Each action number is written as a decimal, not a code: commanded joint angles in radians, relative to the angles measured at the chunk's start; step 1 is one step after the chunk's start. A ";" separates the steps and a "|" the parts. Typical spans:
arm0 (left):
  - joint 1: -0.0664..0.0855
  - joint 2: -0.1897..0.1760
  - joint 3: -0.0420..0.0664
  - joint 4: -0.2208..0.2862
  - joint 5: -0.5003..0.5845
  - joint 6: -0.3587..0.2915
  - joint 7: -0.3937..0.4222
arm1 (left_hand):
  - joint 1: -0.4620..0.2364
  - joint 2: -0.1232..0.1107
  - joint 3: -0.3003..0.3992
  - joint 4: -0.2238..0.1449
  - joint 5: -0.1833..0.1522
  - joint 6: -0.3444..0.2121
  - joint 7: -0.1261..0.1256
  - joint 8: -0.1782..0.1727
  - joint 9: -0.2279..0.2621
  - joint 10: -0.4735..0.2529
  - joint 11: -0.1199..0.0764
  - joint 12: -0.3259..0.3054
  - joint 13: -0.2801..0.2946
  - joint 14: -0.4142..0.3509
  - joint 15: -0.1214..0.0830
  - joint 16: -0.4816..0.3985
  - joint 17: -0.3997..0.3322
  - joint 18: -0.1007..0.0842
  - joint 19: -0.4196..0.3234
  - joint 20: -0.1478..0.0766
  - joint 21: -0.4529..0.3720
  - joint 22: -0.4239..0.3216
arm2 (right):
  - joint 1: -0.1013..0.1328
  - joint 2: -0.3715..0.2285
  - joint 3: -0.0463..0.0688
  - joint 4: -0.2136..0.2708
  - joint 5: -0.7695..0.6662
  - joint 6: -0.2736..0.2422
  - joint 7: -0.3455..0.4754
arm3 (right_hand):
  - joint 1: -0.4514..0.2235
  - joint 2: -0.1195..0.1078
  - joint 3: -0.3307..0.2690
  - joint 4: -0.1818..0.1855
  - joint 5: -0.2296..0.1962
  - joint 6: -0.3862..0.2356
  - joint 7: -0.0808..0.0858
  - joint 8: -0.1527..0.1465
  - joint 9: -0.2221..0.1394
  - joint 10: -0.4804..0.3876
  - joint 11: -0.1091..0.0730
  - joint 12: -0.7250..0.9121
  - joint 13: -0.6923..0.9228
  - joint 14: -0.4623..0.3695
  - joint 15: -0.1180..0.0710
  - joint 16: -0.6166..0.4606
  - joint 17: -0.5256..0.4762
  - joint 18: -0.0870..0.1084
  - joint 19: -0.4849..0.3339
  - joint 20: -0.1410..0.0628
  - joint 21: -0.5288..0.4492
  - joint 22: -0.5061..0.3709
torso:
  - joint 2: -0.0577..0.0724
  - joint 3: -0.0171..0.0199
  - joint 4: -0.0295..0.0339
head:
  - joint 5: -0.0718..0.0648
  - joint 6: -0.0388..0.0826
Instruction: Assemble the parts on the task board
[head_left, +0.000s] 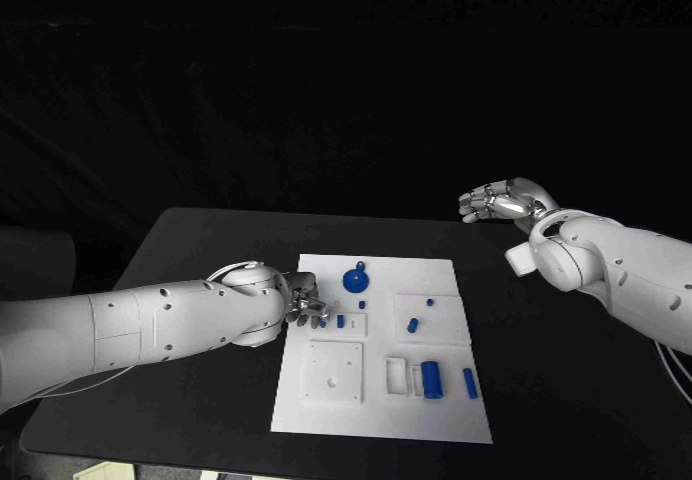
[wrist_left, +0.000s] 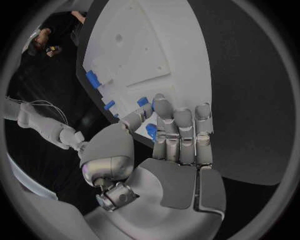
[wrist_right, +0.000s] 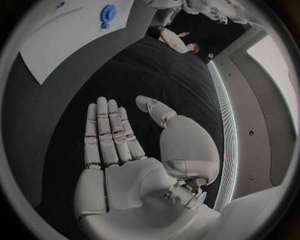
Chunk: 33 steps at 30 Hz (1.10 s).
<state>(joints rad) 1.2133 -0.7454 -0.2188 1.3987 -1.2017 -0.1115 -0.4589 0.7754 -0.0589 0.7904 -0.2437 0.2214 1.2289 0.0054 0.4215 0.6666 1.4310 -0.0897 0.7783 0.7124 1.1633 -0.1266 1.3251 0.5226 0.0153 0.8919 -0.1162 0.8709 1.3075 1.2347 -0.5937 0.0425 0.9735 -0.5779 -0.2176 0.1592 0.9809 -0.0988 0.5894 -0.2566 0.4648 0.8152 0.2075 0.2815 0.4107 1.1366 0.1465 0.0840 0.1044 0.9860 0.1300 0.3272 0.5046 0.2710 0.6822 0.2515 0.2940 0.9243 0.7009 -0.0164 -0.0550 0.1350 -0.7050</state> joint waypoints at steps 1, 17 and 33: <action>-0.002 0.000 -0.002 0.002 -0.013 -0.014 -0.003 | 0.047 0.048 0.026 -0.031 0.006 -0.004 -0.003 0.007 -0.001 -0.001 -0.006 0.004 0.001 0.002 0.005 0.007 0.001 0.002 0.008 -0.099 -0.002 0.020 | 0.000 0.000 0.000 0.002 -0.008 0.012 0.007 | 0.004 -0.002 -0.004 0.002 0.003 -0.006 0.001 0.005 -0.002 0.007 0.002 -0.006 -0.001 -0.006 0.003 -0.006 0.001 -0.009 -0.005 0.000 -0.004 0.001 | 0.000 0.0002 -0.0006 | 0.000 0.000; -0.004 0.001 -0.002 0.011 -0.038 -0.037 0.011 | 0.044 0.054 0.026 -0.034 0.007 -0.004 -0.004 0.008 -0.002 -0.002 -0.009 0.005 0.002 0.003 0.004 0.008 0.002 0.002 0.009 -0.099 -0.001 0.020 | 0.000 -0.001 0.000 0.002 -0.008 0.013 0.007 | 0.004 -0.001 -0.005 0.002 0.004 -0.006 0.001 0.006 -0.002 0.007 0.002 -0.006 -0.002 -0.006 0.003 -0.006 0.002 -0.009 -0.006 0.000 -0.004 0.002 | 0.000 0.0005 -0.0002 | 0.000 0.001; -0.010 -0.008 -0.002 0.022 -0.083 -0.061 0.019 | 0.043 0.056 0.026 -0.036 0.008 -0.004 -0.004 0.009 -0.003 -0.003 -0.010 0.006 0.002 0.003 0.004 0.009 0.002 0.002 0.010 -0.100 -0.001 0.020 | 0.000 -0.003 0.000 0.003 -0.009 0.013 0.007 | 0.004 -0.001 -0.005 0.002 0.004 -0.006 0.001 0.006 -0.002 0.007 0.002 -0.006 -0.002 -0.006 0.003 -0.006 0.002 -0.009 -0.006 0.000 -0.004 0.002 | 0.000 -0.0001 0.0005 | 0.001 0.002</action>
<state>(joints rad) 1.2041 -0.7537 -0.2209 1.4183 -1.2576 -0.1552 -0.4522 0.7778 -0.0565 0.7877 -0.2464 0.2237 1.2288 0.0055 0.4270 0.6650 1.4305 -0.0894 0.7783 0.7131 1.1632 -0.1260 1.3289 0.5227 0.0153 0.8955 -0.1198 0.8709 1.3078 1.2347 -0.5962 0.0425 0.9745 -0.5792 -0.2175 0.1592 0.9809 -0.0988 0.5894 -0.2566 0.4648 0.8154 0.2073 0.2815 0.4100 1.1367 0.1465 0.0840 0.1038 0.9860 0.1300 0.3272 0.5046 0.2709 0.6822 0.2515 0.2940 0.9250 0.7005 -0.0162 -0.0546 0.1357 -0.7044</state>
